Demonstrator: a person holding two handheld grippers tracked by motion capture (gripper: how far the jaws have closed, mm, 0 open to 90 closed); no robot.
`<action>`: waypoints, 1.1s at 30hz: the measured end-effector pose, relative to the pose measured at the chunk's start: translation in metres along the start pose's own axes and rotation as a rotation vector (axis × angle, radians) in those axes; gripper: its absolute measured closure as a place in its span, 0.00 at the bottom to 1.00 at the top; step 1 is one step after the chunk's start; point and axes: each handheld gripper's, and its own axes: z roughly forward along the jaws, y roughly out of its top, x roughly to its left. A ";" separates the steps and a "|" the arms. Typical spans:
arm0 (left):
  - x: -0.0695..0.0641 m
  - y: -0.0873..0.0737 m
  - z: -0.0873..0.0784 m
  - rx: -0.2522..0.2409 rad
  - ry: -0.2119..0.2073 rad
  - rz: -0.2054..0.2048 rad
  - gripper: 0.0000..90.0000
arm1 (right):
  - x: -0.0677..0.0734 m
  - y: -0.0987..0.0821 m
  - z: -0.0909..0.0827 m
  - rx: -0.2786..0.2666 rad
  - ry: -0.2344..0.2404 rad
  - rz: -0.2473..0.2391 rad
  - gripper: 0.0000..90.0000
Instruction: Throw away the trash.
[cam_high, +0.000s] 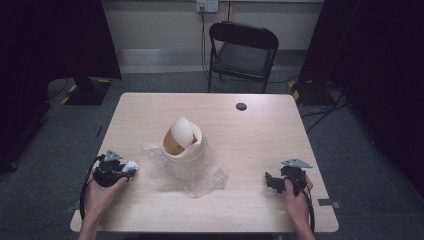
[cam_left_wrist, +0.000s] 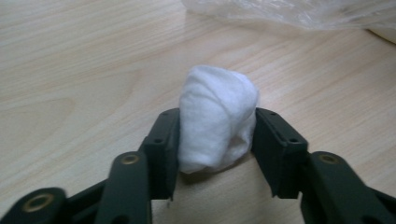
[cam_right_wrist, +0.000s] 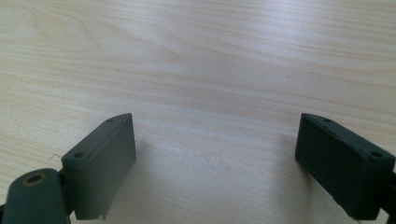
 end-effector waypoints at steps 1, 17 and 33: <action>0.001 0.000 -0.001 0.003 0.007 0.003 0.65 | 0.000 0.000 0.000 0.000 0.000 0.000 0.13; 0.005 -0.002 -0.011 -0.100 -0.034 -0.086 0.78 | 0.000 0.000 0.000 0.001 0.000 -0.001 0.13; 0.000 0.009 -0.033 -0.214 -0.104 -0.098 0.78 | 0.000 0.000 0.000 0.000 -0.001 0.000 0.13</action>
